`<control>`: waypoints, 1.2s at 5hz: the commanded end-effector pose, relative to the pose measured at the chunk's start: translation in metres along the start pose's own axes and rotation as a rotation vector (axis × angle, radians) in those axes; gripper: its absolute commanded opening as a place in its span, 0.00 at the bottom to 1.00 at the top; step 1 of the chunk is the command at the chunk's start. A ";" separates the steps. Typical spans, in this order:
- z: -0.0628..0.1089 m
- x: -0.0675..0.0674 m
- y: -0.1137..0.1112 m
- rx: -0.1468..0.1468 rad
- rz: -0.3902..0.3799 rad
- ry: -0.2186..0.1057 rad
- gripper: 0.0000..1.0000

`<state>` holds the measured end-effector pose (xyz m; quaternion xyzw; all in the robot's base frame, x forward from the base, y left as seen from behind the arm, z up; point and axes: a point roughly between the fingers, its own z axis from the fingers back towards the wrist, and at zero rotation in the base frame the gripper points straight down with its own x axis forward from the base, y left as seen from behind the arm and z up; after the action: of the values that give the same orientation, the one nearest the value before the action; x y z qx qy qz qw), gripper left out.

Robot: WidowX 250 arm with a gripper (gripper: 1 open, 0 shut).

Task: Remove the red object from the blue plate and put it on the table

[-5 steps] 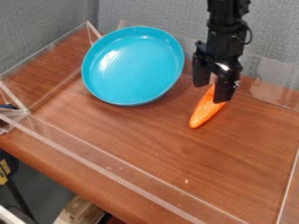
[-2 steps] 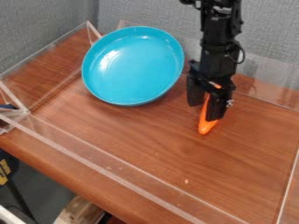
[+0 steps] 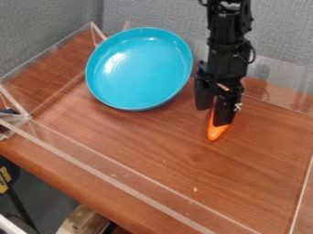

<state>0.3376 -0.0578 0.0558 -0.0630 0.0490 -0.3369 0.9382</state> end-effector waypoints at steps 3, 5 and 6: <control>0.002 -0.010 0.003 0.020 -0.026 -0.073 0.00; -0.004 -0.014 0.003 0.011 -0.005 -0.074 0.00; -0.006 -0.017 -0.004 0.007 -0.079 -0.061 0.00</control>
<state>0.3144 -0.0505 0.0277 -0.0840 0.0529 -0.3617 0.9270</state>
